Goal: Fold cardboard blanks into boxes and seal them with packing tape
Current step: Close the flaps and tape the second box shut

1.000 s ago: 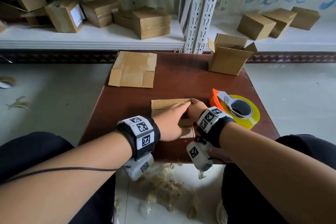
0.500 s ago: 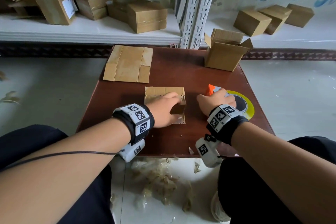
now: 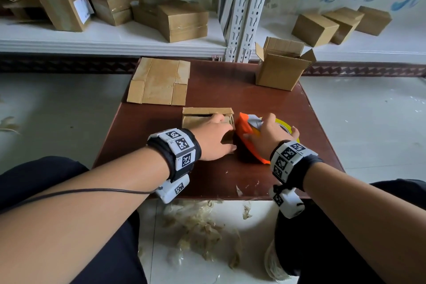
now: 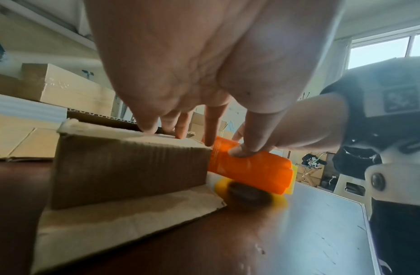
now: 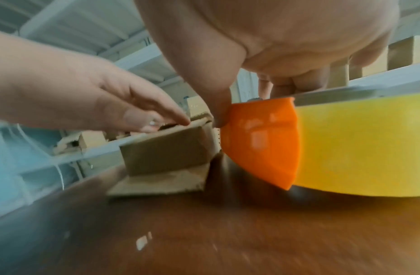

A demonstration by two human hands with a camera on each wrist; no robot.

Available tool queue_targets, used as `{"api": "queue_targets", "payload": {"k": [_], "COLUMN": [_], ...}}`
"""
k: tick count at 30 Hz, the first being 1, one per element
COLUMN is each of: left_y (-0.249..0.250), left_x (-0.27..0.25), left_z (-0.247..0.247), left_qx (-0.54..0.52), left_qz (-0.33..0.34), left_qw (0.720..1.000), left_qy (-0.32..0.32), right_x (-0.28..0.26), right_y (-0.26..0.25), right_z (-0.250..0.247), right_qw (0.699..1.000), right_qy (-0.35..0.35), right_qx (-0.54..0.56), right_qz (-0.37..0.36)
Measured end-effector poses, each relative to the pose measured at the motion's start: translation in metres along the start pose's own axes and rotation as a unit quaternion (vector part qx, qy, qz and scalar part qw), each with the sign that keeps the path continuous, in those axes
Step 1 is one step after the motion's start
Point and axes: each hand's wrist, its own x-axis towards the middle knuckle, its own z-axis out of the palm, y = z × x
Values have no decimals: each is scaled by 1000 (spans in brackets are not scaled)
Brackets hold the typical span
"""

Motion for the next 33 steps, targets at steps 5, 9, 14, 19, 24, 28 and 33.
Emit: {"api": "queue_targets", "payload": {"k": [5,9,14,19,24,28,33], "left_y": [-3,-11,-5,8,15,17,15], "left_x": [-4,-1,4,4,-11,-16,-21], "left_z": [-12,-21,-33,-53,-65,-69,-67], "left_qx": [30,-7,-187,-598,-668,-679,-670], "left_qz": [23,32,-64,-126,-105,-118,-157], "left_qw": [999,997,972,774,721,712,716], "left_qy": [25,73,128,168,152,134,117], "right_x": [28,17,-10,-25,-25,-26,-30], "right_y": [0,-8,-13,-14,-13,-12,-13], "right_z": [-25,-52,-66,-70,-71,-68,-65], "right_qw": [980,915,906,915,912,914,916], "right_qy": [22,30,44,75,70,50,55], "right_qx": [196,402,403,317,298,272,254], "right_qz": [-3,-12,-123,-238,-273,-296,-305]}}
